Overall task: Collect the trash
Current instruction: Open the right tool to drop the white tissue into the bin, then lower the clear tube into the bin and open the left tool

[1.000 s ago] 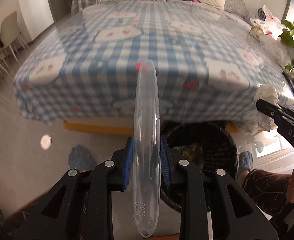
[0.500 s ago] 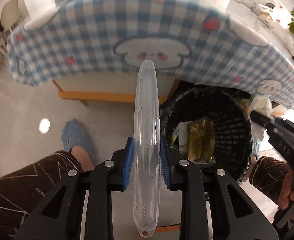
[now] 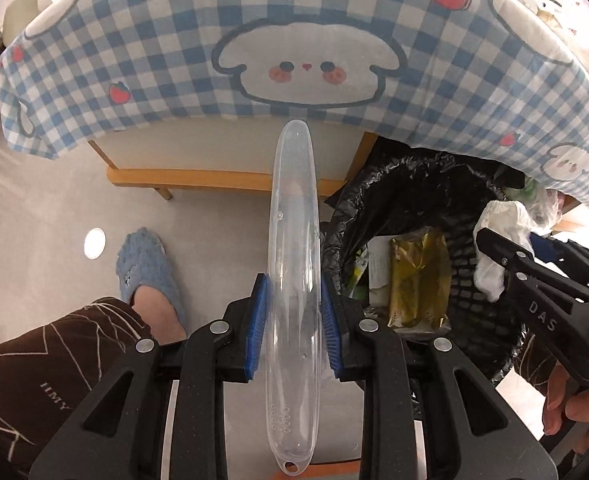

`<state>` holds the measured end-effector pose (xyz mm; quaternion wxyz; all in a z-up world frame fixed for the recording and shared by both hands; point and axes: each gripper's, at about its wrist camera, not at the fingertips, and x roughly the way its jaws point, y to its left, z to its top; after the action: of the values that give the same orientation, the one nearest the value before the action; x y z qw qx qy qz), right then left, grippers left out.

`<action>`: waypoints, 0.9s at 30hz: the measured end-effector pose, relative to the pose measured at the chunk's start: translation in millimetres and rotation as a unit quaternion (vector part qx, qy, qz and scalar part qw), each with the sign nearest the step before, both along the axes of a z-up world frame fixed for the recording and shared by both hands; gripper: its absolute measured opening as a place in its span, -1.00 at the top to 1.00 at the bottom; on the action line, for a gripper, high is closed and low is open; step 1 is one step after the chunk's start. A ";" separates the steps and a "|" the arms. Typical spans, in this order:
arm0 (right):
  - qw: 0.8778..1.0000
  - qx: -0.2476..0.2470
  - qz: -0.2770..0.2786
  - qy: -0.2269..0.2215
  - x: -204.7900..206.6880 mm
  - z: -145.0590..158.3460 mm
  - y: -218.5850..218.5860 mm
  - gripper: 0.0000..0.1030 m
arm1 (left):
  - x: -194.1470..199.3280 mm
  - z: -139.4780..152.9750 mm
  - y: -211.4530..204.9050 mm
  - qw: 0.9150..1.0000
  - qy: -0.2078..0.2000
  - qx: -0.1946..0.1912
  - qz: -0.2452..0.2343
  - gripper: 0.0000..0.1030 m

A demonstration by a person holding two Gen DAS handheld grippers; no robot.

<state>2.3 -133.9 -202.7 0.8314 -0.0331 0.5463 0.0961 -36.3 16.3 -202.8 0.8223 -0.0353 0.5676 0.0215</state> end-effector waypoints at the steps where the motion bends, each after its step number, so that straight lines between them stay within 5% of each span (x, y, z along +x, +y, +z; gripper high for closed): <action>1: 1.000 0.000 -0.002 -0.002 0.7 1.7 -0.6 0.03 | 0.6 0.5 -0.8 1.000 -0.001 -0.001 -0.001 0.51; 9: 1.000 0.008 -0.014 -0.005 0.8 9.7 -15.2 -0.64 | 6.1 1.1 -13.6 1.000 0.000 -0.005 -0.005 0.51; 27: 0.994 -0.041 -0.102 -0.009 -16.9 15.9 -116.0 -0.85 | 18.3 11.0 -78.2 0.998 0.012 -0.017 -0.054 0.51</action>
<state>-14.6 -249.9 -186.8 0.8397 -0.0120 0.5428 -0.0117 -17.9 -61.9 -191.9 0.8149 -0.0180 0.5784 -0.0321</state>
